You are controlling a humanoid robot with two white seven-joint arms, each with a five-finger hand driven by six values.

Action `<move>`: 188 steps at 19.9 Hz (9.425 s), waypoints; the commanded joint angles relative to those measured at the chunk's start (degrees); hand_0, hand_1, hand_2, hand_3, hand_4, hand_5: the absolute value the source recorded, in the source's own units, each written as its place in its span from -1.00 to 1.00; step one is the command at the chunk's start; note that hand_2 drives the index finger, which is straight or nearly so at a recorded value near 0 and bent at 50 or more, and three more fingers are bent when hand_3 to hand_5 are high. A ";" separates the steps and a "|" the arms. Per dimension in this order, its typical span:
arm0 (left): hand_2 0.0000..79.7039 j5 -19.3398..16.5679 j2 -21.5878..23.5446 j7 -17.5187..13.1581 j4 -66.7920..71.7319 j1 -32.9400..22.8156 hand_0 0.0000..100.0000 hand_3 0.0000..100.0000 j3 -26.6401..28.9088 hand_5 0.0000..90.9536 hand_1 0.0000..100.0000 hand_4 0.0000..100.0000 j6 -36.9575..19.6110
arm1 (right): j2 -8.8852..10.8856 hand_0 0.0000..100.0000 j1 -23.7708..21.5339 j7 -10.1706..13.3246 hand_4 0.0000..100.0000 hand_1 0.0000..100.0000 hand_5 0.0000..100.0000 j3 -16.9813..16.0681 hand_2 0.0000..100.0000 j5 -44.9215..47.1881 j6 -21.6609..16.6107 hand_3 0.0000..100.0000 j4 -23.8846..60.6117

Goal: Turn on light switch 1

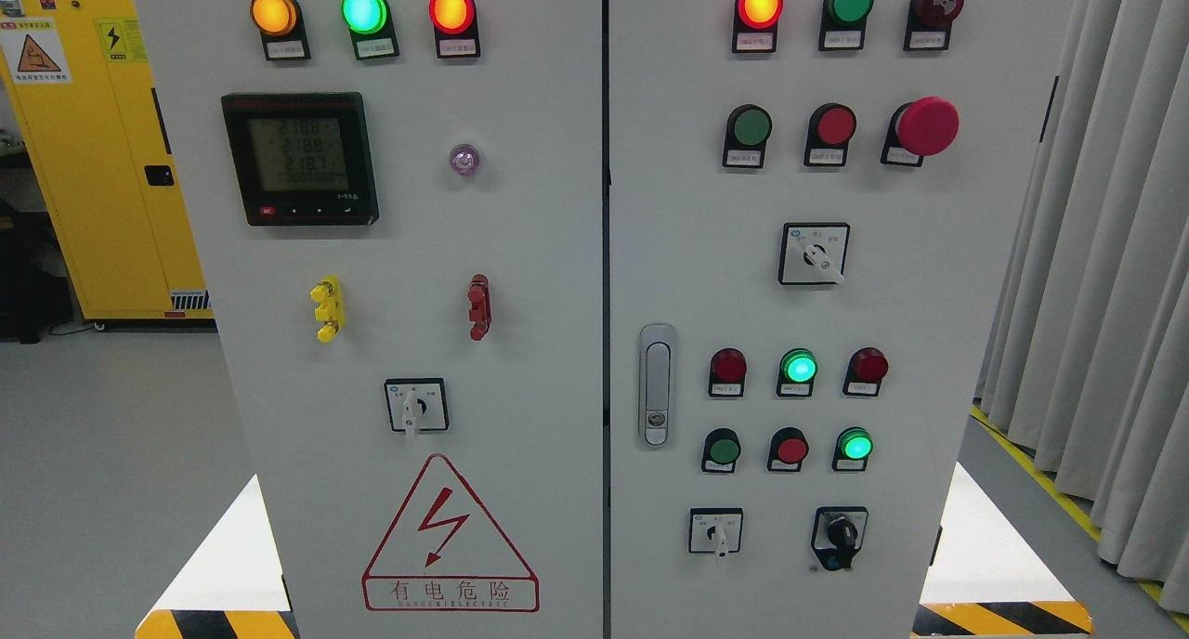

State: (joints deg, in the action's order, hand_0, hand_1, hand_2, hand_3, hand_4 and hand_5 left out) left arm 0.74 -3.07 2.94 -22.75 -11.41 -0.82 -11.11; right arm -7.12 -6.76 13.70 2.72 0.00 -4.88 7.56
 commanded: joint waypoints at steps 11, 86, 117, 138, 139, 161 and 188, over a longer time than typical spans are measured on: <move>-0.14 -0.04 2.89 1.44 -57.48 -8.02 -0.56 -0.09 6.01 -0.01 0.02 0.25 0.03 | 0.00 -1.00 0.00 0.01 -1.00 0.00 -1.00 0.00 -0.92 1.67 0.04 -1.00 0.00; 0.42 -8.74 -3.96 14.11 -91.95 22.30 -0.65 0.61 -2.87 0.69 0.26 0.72 39.32 | 0.00 -1.00 0.00 0.01 -1.00 0.00 -1.00 0.00 -0.92 1.67 0.04 -1.00 0.00; 0.42 -12.26 -5.10 17.27 -90.02 30.74 -0.68 0.64 -3.66 0.69 0.33 0.73 46.26 | 0.00 -1.00 0.00 0.01 -1.00 0.00 -1.00 0.00 -0.92 1.67 0.04 -1.00 0.00; 0.46 -12.26 -5.37 18.24 -89.31 33.47 -0.86 0.65 -3.66 0.69 0.37 0.73 47.67 | 0.00 -1.00 0.00 0.01 -1.00 0.00 -1.00 0.00 -0.92 1.67 0.04 -1.00 0.00; 0.46 -12.26 -5.45 18.24 -89.22 33.73 -0.85 0.65 -3.66 0.70 0.37 0.73 47.76 | 0.00 -1.00 0.00 0.01 -1.00 0.00 -1.00 0.00 -0.92 1.67 0.04 -1.00 0.00; 0.50 -12.26 -5.54 18.50 -87.38 35.40 -0.65 0.66 -3.75 0.71 0.39 0.73 48.72 | 0.00 -1.00 0.00 0.01 -1.00 0.00 -1.00 0.00 -0.92 1.67 0.04 -1.00 0.00; 0.53 -12.52 -5.63 19.82 -86.85 36.37 -0.65 0.70 -4.54 0.74 0.35 0.73 48.72 | 0.00 -1.00 0.00 0.01 -1.00 0.00 -1.00 0.00 -0.92 1.67 0.04 -1.00 0.00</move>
State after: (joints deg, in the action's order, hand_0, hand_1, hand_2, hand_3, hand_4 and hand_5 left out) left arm -11.75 -8.67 22.73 -109.80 24.89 -5.27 37.66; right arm -7.12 -6.78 13.66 2.72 0.00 -4.88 7.56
